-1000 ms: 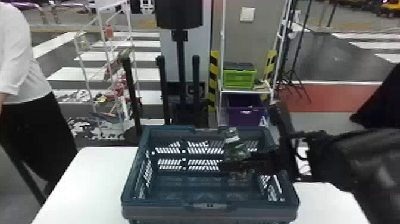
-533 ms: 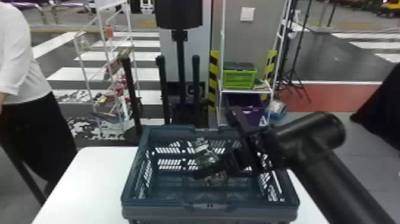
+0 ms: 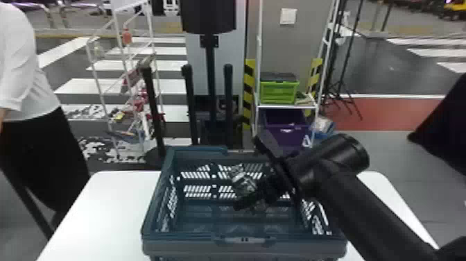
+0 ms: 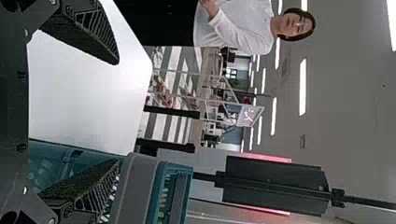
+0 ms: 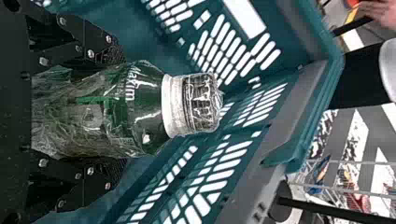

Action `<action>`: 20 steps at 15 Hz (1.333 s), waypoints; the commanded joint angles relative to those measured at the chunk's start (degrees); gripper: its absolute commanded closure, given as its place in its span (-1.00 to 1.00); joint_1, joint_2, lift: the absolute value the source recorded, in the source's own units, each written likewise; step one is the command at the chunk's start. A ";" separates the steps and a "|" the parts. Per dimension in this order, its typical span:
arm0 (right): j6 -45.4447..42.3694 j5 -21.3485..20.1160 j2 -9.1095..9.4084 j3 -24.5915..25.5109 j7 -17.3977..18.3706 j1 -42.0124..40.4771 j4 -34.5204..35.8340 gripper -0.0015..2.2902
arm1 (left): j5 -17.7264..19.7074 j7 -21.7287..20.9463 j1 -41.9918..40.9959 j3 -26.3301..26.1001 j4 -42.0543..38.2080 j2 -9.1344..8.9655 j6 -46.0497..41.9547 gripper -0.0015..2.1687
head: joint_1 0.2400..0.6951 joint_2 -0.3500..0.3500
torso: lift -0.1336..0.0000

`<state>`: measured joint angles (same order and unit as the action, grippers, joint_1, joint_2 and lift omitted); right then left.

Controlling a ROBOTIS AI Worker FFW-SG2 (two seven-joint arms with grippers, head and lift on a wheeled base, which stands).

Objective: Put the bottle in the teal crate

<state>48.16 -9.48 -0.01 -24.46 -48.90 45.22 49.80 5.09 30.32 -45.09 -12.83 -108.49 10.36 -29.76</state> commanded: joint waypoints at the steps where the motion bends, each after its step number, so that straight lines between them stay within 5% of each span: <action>1: -3.38 -1.77 0.06 -0.06 -0.85 0.30 -3.92 0.56 | 0.44 0.00 0.00 -0.01 0.48 0.01 -1.04 -0.87 | 0.14 0.00 | 1.00; 10: -6.36 -6.34 0.06 -1.12 -2.52 0.30 -8.50 0.54 | 0.44 0.00 -0.18 -0.01 1.09 0.01 -3.15 -0.87 | 0.14 0.00 | 1.00; 13: -6.01 -5.90 0.06 -0.68 -2.52 0.30 -8.50 0.08 | 0.44 0.00 -0.44 -0.01 1.09 0.01 -3.86 -0.87 | 0.14 0.00 | 1.00; 16: -4.78 -5.98 0.06 -0.68 -1.99 0.30 -8.50 -0.93 | 0.44 0.00 -0.62 0.17 1.00 0.10 -4.38 -0.87 | 0.14 0.00 | 1.00; 20: -4.96 -5.63 0.06 2.22 -1.29 -0.22 -6.21 -0.94 | 0.80 -0.09 -0.53 0.17 1.18 0.10 -4.56 -0.87 | 0.14 0.00 | 1.00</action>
<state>43.33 -15.14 0.00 -23.99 -50.26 45.36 42.28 5.72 30.23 -45.67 -12.66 -107.44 10.46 -34.30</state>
